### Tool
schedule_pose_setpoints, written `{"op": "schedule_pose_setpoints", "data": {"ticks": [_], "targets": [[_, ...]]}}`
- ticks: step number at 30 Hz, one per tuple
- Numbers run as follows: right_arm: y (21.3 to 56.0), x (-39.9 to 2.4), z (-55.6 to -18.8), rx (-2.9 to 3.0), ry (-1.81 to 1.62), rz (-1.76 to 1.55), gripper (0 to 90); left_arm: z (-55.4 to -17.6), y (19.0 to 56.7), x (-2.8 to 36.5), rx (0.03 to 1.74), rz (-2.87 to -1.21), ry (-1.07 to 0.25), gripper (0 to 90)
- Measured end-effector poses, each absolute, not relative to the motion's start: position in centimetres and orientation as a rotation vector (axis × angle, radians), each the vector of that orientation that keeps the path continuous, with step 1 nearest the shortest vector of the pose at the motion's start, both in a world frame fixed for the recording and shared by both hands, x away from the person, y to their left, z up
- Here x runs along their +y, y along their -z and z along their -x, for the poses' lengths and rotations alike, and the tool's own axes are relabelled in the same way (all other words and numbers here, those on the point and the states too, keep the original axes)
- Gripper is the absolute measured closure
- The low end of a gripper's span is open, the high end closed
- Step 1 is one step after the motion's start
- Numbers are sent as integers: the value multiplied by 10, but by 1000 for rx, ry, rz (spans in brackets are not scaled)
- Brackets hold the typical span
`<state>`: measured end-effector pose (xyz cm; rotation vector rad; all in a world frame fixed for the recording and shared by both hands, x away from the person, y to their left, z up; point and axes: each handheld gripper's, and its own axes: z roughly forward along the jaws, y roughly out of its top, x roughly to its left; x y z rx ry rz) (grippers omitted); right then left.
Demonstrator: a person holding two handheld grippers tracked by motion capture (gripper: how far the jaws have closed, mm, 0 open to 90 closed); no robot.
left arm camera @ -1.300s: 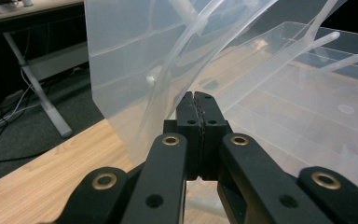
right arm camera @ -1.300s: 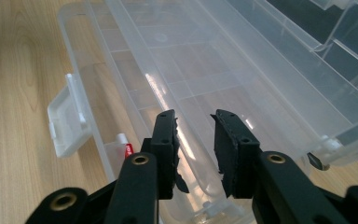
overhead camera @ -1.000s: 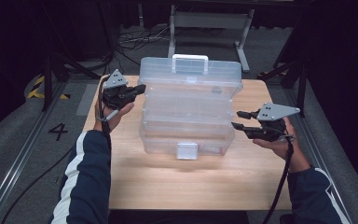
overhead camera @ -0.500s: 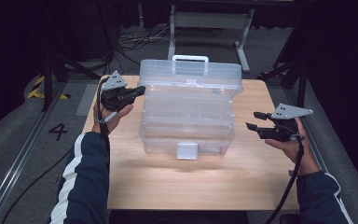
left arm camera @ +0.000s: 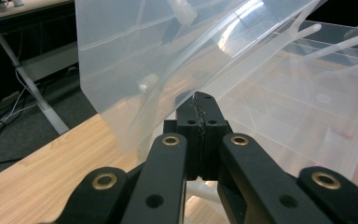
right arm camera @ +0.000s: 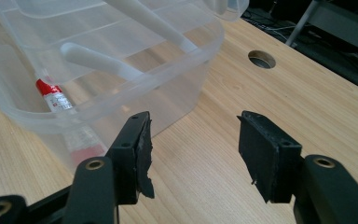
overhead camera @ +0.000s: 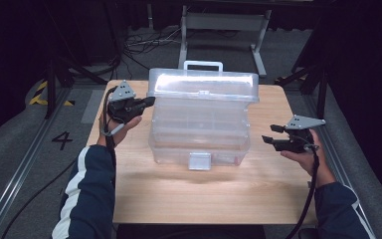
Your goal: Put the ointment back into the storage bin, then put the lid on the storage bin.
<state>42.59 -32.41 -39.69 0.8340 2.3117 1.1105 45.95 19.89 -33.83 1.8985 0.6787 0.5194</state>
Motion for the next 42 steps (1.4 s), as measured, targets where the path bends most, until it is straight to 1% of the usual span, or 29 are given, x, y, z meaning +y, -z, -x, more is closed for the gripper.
{"op": "schedule_pose_setpoints", "data": {"ticks": [16,42], "targets": [[402,-317,-427,2337,-1106,-825,431,-443,343,195,625,-1926,-533,900],[409,-315,-423,2379,-1105,-794,414,-418,355,202,608,-1950,-526,900]]}}
